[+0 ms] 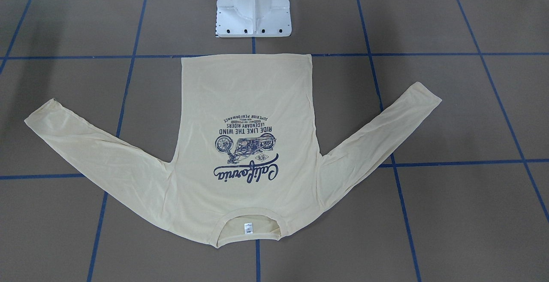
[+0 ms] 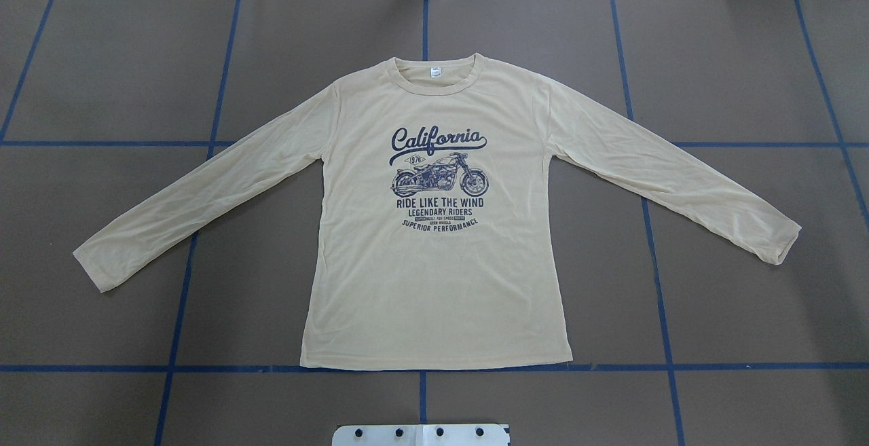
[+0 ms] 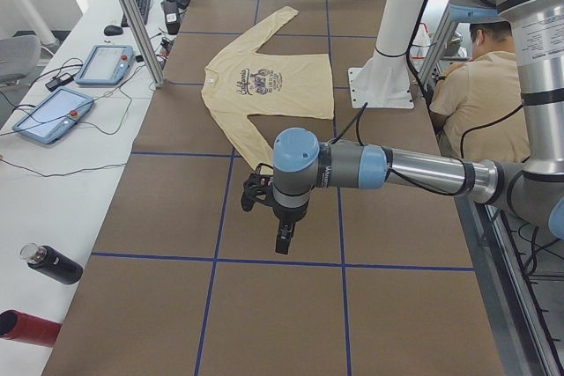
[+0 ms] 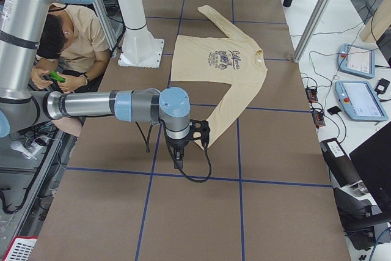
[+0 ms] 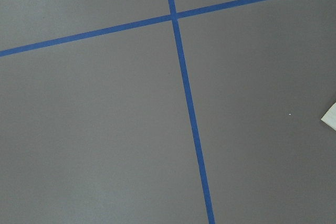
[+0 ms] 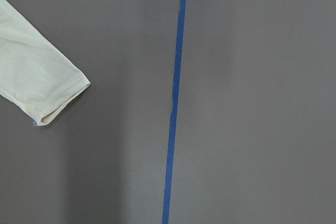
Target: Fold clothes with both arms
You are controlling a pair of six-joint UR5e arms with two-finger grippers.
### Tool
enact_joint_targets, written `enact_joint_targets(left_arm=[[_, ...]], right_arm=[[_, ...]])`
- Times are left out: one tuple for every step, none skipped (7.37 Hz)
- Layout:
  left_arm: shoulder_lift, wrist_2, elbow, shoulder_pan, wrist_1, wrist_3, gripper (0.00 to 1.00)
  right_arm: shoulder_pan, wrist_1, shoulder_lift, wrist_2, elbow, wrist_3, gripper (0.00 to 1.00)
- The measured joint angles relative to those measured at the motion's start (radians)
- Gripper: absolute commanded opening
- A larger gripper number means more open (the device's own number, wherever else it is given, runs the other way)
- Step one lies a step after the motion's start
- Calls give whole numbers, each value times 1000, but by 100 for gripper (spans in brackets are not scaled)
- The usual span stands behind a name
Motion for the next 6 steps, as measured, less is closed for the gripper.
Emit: enact_joint_targets(left_arm=[[-1,1,-1,0,0,2,100],[-2,1,-2,0,0,6,100],[-2,1,-16,0,0,9,100],[-3,2,-43,0,-2,9,100],[-8,1,-71,0,-25,6,100],[-15,5,-92,-1,-80,2,100]], right_arm=[[0,0,0,0,0,0,100],[0,0,0,0,1,0,100],[0,2,2,1,3,0,100],[0,7,6,5,10,0,100],[0,20,10,12,23,3,100],[0,53,14,19,31,8,100]])
